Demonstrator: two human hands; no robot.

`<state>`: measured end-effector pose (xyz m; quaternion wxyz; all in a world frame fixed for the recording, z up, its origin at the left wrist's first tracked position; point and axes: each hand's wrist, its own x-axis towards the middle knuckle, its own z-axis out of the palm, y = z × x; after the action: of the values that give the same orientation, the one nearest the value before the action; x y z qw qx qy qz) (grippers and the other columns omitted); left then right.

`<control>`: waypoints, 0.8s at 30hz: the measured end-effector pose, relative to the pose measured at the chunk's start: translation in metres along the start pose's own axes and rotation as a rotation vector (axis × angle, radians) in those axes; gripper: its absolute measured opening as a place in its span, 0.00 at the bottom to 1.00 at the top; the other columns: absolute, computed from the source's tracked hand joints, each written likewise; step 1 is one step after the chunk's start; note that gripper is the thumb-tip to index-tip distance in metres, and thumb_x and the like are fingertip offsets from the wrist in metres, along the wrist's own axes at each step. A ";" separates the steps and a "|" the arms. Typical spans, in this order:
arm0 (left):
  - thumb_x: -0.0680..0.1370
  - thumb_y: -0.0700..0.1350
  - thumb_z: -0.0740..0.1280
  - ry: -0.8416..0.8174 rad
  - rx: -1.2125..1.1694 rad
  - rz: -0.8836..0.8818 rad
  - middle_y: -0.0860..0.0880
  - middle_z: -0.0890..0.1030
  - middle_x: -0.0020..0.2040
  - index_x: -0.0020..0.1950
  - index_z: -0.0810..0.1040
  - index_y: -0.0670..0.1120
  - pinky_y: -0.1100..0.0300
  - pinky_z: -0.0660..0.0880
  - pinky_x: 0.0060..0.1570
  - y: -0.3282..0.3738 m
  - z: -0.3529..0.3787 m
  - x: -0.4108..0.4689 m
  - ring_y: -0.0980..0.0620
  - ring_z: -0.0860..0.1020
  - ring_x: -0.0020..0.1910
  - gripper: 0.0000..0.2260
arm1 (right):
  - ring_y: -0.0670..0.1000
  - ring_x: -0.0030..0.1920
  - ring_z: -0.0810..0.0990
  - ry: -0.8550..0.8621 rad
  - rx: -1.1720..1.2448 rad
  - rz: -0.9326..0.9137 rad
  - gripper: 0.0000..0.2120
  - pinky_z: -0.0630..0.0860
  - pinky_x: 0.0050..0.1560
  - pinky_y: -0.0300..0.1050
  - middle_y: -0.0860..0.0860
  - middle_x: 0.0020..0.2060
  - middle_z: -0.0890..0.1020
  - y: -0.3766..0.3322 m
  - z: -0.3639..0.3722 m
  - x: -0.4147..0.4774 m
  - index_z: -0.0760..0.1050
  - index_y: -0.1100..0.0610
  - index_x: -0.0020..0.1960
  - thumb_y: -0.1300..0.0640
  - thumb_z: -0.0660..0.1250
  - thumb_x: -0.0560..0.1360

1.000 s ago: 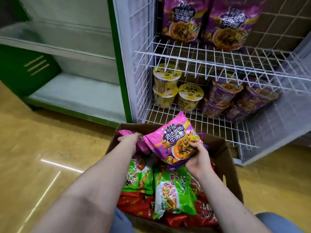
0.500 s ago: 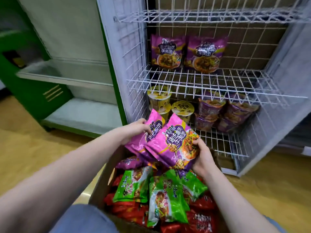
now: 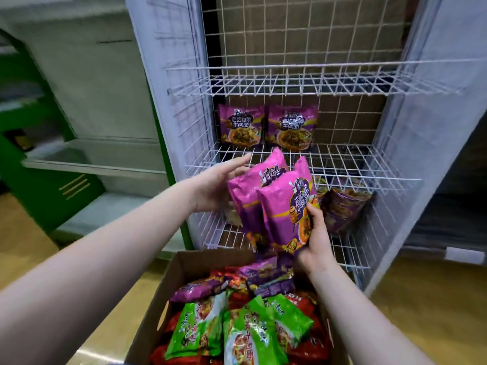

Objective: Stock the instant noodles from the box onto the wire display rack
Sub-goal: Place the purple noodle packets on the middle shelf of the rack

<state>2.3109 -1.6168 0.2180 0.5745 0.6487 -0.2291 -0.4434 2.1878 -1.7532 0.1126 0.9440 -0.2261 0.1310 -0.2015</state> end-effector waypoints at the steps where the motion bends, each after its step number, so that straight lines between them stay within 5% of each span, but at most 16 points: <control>1: 0.68 0.66 0.65 0.005 -0.078 0.038 0.41 0.76 0.61 0.58 0.76 0.47 0.48 0.65 0.65 -0.001 0.001 0.000 0.41 0.75 0.59 0.28 | 0.50 0.36 0.85 0.009 0.011 -0.018 0.18 0.82 0.36 0.50 0.52 0.38 0.86 -0.004 0.004 0.002 0.84 0.55 0.41 0.53 0.57 0.78; 4: 0.53 0.74 0.69 0.065 -0.246 0.159 0.40 0.75 0.65 0.59 0.77 0.47 0.42 0.63 0.68 -0.018 0.008 0.001 0.39 0.73 0.65 0.44 | 0.50 0.38 0.85 0.018 -0.016 -0.049 0.12 0.81 0.40 0.52 0.50 0.40 0.86 -0.011 0.019 0.006 0.79 0.53 0.49 0.51 0.59 0.77; 8: 0.39 0.65 0.80 0.317 -0.547 0.373 0.46 0.83 0.54 0.62 0.77 0.48 0.47 0.75 0.59 -0.050 0.037 0.007 0.49 0.82 0.51 0.53 | 0.53 0.45 0.84 0.051 -0.052 -0.036 0.12 0.80 0.49 0.56 0.52 0.47 0.85 -0.004 0.032 0.007 0.78 0.53 0.54 0.49 0.63 0.76; 12: 0.49 0.52 0.82 0.551 -0.636 0.445 0.44 0.82 0.56 0.65 0.74 0.44 0.44 0.75 0.59 -0.063 0.050 0.014 0.45 0.81 0.55 0.46 | 0.59 0.53 0.82 0.149 -0.155 -0.039 0.30 0.77 0.52 0.64 0.59 0.55 0.82 0.004 0.036 0.004 0.71 0.57 0.65 0.49 0.74 0.67; 16: 0.65 0.38 0.76 0.584 -0.625 0.344 0.41 0.83 0.51 0.62 0.77 0.39 0.47 0.79 0.52 -0.063 0.050 0.016 0.43 0.82 0.49 0.25 | 0.57 0.52 0.83 0.200 -0.319 -0.141 0.27 0.77 0.56 0.61 0.57 0.53 0.83 0.002 0.034 0.006 0.73 0.59 0.63 0.53 0.76 0.67; 19: 0.67 0.37 0.75 0.598 -0.590 0.325 0.42 0.84 0.49 0.60 0.78 0.40 0.53 0.81 0.44 -0.058 0.047 0.015 0.46 0.83 0.44 0.21 | 0.54 0.54 0.82 0.182 -0.483 -0.236 0.38 0.75 0.60 0.59 0.53 0.53 0.83 -0.005 0.033 0.007 0.74 0.57 0.62 0.47 0.81 0.56; 22: 0.68 0.37 0.74 0.570 -0.523 0.317 0.43 0.84 0.46 0.58 0.78 0.41 0.55 0.81 0.42 -0.048 0.045 0.014 0.47 0.83 0.41 0.19 | 0.50 0.59 0.77 0.238 -0.643 -0.307 0.55 0.72 0.65 0.54 0.49 0.61 0.76 -0.021 0.030 0.005 0.59 0.55 0.72 0.45 0.83 0.52; 24: 0.67 0.37 0.76 0.564 -0.451 0.323 0.42 0.84 0.50 0.60 0.77 0.41 0.52 0.81 0.45 -0.042 0.042 0.015 0.45 0.83 0.46 0.22 | 0.49 0.62 0.72 0.290 -0.780 -0.376 0.54 0.68 0.66 0.50 0.49 0.63 0.69 -0.033 0.029 0.003 0.51 0.52 0.75 0.50 0.80 0.60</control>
<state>2.2740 -1.6414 0.1756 0.8053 0.5583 -0.0584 -0.1908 2.1891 -1.7708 0.1529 0.7073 -0.5539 0.2844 -0.3347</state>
